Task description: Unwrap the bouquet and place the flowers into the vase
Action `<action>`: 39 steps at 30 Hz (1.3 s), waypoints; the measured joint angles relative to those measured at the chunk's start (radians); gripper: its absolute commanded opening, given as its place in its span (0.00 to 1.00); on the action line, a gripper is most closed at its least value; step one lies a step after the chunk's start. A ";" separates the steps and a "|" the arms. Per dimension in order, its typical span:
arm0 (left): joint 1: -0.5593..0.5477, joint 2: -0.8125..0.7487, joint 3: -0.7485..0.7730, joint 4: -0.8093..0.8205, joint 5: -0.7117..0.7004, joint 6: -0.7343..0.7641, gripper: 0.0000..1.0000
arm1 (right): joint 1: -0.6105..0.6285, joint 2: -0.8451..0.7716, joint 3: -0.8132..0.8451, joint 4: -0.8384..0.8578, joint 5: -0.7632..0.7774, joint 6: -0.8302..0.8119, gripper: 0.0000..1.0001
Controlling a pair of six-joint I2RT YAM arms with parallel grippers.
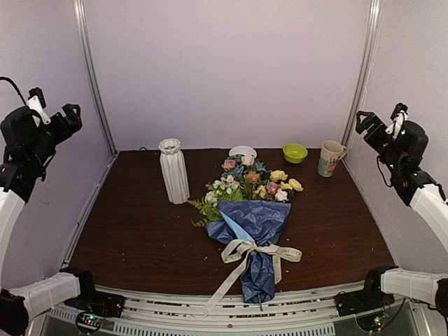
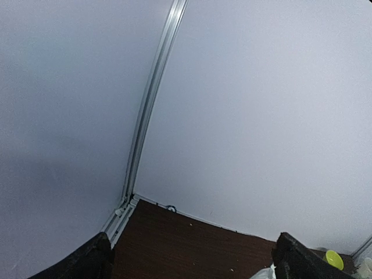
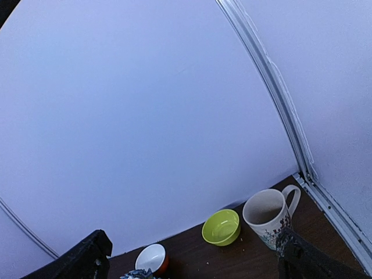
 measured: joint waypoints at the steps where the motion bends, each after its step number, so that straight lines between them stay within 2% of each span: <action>1: 0.000 -0.003 0.016 -0.040 0.015 -0.035 0.99 | 0.006 -0.003 0.002 -0.036 0.000 0.016 1.00; 4: 0.000 -0.021 0.012 -0.136 0.093 -0.154 0.99 | 0.015 -0.013 0.011 -0.111 -0.003 0.049 1.00; 9: -0.009 -0.051 -0.085 -0.280 0.269 -0.340 0.99 | 0.018 -0.021 0.072 -0.255 -0.051 0.117 1.00; 12: -0.097 -0.058 -0.148 -0.351 0.321 -0.426 0.99 | 0.023 -0.031 0.099 -0.344 -0.146 0.170 1.00; 14: -0.244 -0.055 -0.172 -0.380 0.304 -0.485 0.98 | 0.064 -0.039 0.095 -0.398 -0.196 0.222 1.00; 16: -0.500 -0.028 -0.198 -0.389 0.267 -0.564 0.98 | 0.177 -0.060 0.055 -0.447 -0.210 0.294 1.00; 18: -0.748 0.033 -0.205 -0.388 0.216 -0.625 0.97 | 0.344 -0.082 0.010 -0.514 -0.179 0.356 1.00; 20: -0.932 0.123 -0.198 -0.372 0.174 -0.661 0.95 | 0.548 -0.086 -0.016 -0.616 -0.122 0.428 0.99; 22: -1.071 0.248 -0.178 -0.350 0.150 -0.671 0.93 | 0.706 -0.072 -0.017 -0.710 -0.059 0.496 0.99; 24: -1.161 0.353 -0.162 -0.323 0.139 -0.669 0.89 | 0.901 -0.040 -0.008 -0.812 0.034 0.587 0.97; 27: -1.240 0.449 -0.160 -0.262 0.146 -0.665 0.84 | 1.112 0.011 0.004 -0.915 0.128 0.690 0.89; 30: -1.277 0.502 -0.162 -0.172 0.164 -0.659 0.79 | 1.202 0.052 0.011 -0.971 0.187 0.768 0.85; 35: -1.310 0.608 -0.156 -0.063 0.186 -0.642 0.71 | 1.255 0.146 0.051 -1.010 0.249 0.822 0.76; 39: -1.321 0.703 -0.130 -0.023 0.185 -0.625 0.62 | 1.260 0.140 0.037 -0.986 0.290 0.844 0.69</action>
